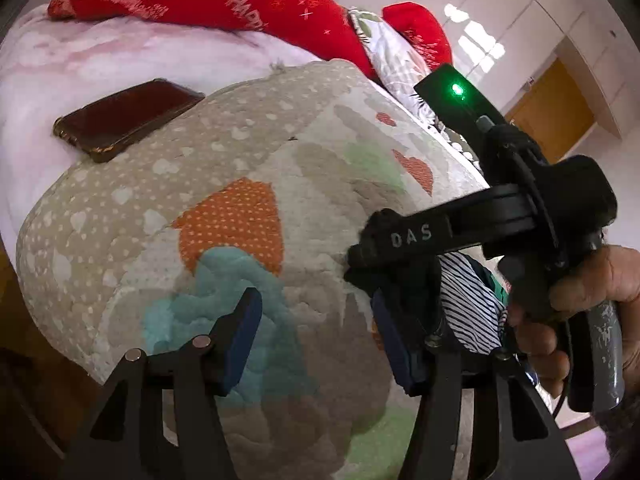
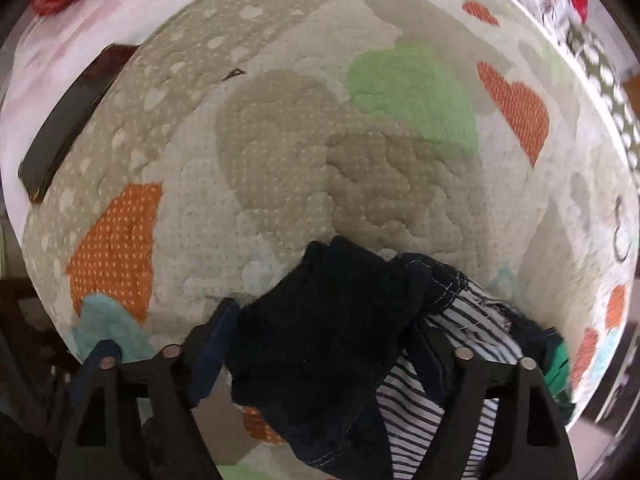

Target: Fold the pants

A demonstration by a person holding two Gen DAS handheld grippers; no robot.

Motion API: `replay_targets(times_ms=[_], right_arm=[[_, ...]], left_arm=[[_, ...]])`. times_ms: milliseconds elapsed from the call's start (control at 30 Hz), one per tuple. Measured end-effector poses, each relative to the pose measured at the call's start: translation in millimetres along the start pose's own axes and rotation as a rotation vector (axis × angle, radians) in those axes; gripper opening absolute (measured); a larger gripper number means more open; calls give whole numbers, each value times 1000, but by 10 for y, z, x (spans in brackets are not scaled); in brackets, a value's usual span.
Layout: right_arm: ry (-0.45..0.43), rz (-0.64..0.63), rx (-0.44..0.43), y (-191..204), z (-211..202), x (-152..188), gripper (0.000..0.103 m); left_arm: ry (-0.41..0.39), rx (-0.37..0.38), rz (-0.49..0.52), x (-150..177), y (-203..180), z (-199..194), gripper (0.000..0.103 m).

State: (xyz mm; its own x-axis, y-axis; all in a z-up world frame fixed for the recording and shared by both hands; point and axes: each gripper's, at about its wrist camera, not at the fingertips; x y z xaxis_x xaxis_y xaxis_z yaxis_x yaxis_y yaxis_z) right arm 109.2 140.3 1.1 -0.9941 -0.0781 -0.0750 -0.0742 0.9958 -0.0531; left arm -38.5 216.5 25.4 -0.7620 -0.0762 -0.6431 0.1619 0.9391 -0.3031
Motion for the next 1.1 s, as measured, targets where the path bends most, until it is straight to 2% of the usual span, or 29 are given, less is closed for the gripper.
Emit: replay_targets(times_ms=[33,67,100,200,267,333,400,633,767,867,933,1000,1100], right_arm=[[-12,-9,11,-7,-33,22,62],[-27,-7,14,-42,-80,44,47],[-40,1,9,-86,-133,66,39],[-73,25,-42,-199,-298,151,36],[-92,37,-77,-285,-409,212,35],[-109,49,-128,-386,-527,283,35],[-123,77,-184,-520,-630,367,35],[-222,196,-379,-1233,-971,733,35],[-287,255,-433,-1711,-1028,969,35],[-316,324,-448,-2114,-952,1163,36],[-313,395,-470,-2437,-829,1315,36],[-306,445,-483,-2699,-738,1449,38],[-317,526,-486,-2997,-607,1656,48]], left_arm=[[-3,3,14,-11,-34,10,62],[-8,11,32,-22,-75,25,66],[-16,20,49,-29,-112,37,73],[-35,33,156,-72,-359,111,76],[-46,34,211,-101,-509,130,74],[-30,47,244,-145,-651,170,44],[-12,80,258,-189,-763,189,38],[-29,178,345,-249,-1303,28,38],[-18,239,402,-263,-1658,-58,39],[-12,271,406,-297,-1785,-83,47],[-2,269,402,-320,-1821,-55,51],[28,236,401,-337,-1871,35,51],[71,199,414,-323,-1946,157,51]])
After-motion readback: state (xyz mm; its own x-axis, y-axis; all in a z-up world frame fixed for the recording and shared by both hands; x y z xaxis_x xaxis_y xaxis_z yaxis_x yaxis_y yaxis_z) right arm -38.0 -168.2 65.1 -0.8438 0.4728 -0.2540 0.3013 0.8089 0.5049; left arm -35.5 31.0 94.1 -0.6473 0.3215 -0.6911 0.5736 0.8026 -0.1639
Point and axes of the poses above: each gripper's, at about its wrist camera, not at the fingertips, and z roughly the way its jaws point, y to its left, x to its underside, and after that the axes turned 15 degrees about z, right-handed
